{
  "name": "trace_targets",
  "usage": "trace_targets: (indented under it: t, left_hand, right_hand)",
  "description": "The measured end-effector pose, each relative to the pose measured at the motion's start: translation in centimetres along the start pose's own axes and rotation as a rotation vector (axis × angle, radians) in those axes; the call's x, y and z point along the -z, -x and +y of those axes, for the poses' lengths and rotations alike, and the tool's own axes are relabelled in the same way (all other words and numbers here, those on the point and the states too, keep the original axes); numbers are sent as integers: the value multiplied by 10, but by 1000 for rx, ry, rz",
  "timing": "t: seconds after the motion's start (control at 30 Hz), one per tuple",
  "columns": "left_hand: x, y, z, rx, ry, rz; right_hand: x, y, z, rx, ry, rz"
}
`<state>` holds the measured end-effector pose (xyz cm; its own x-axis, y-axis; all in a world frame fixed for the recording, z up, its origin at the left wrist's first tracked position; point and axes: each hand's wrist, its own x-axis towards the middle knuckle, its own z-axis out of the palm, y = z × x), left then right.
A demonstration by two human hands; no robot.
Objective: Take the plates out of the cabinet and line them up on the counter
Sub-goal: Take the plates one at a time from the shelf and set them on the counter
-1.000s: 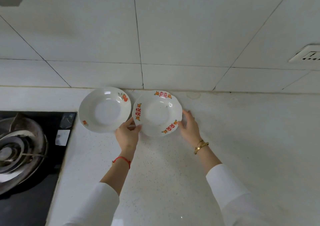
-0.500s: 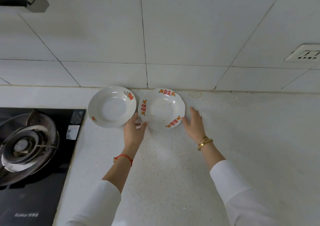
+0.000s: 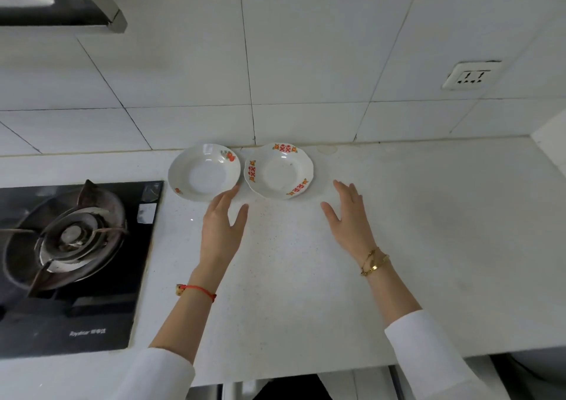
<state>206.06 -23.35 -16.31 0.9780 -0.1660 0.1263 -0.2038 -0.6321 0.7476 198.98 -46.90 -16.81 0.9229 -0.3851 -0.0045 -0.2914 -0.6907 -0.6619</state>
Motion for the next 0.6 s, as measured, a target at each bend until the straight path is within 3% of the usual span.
trace_targets:
  t: [0.2,0.6]
  left_hand:
    - [30,52,13,-112,-37,-10]
    - [52,168,38,-167,-62,8]
  right_hand:
    - [16,68,-8,50,-2,58]
    - [49,193,7,87,-59,67]
